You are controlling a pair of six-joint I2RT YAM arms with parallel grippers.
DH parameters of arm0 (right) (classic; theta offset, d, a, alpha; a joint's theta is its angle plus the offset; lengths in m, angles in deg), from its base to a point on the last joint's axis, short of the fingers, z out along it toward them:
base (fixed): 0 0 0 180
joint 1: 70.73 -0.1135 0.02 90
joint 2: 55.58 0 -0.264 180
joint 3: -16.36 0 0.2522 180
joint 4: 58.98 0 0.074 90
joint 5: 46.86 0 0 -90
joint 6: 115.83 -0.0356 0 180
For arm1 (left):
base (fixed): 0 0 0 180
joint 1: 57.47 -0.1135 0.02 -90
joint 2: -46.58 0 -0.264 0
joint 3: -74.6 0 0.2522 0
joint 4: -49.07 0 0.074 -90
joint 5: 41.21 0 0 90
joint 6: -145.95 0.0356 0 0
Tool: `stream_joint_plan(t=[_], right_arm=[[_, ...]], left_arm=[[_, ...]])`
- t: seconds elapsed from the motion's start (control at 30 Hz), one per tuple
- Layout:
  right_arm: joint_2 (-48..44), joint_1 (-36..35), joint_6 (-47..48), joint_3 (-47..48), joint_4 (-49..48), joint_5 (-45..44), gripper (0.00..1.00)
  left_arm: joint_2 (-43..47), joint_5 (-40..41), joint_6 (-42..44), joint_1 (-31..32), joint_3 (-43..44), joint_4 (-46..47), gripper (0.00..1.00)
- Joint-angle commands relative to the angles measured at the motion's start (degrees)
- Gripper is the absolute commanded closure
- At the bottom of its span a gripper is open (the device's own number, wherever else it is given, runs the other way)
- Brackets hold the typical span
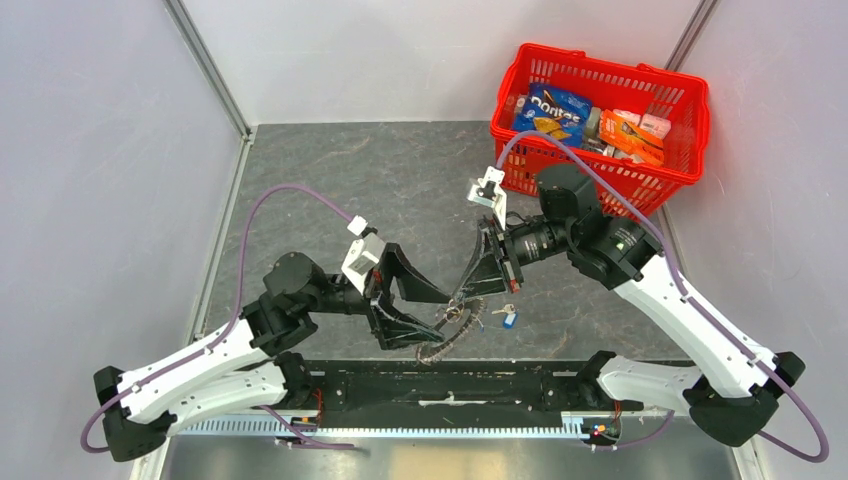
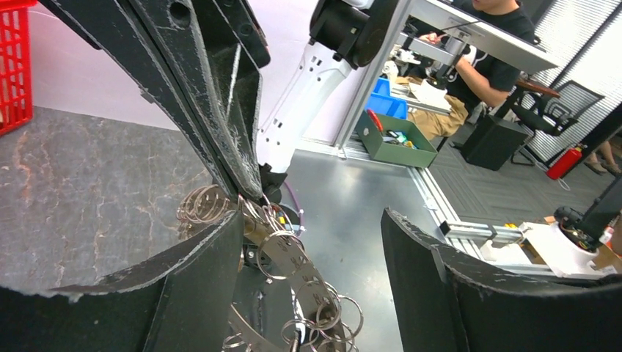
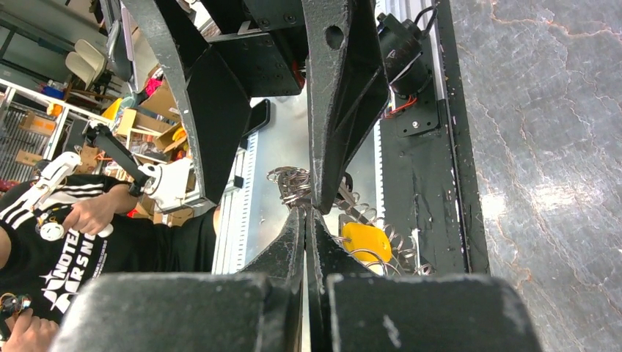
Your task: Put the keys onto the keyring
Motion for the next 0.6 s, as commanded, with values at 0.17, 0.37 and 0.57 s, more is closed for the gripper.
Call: stream_joint_plan(t=[0.17,0.37,0.57], right_arm=[[-2.61,-0.09,1.38,3.82,-0.8,3.15,1.0],[-2.92,-0.12,1.46,3.84,-0.53,3.06,1.0],[-2.68,-0.14,1.22,3.95,-0.54,3.04,1.0]], left_arm=[[1.33,-3.97,-2.32,0.1,0.04,3.48,0.28],[1.7,-5.31,-2.92,0.1,-0.11,4.31,0.32],[0.68,-6.87,-4.06,0.1,-0.62,6.67,0.43]])
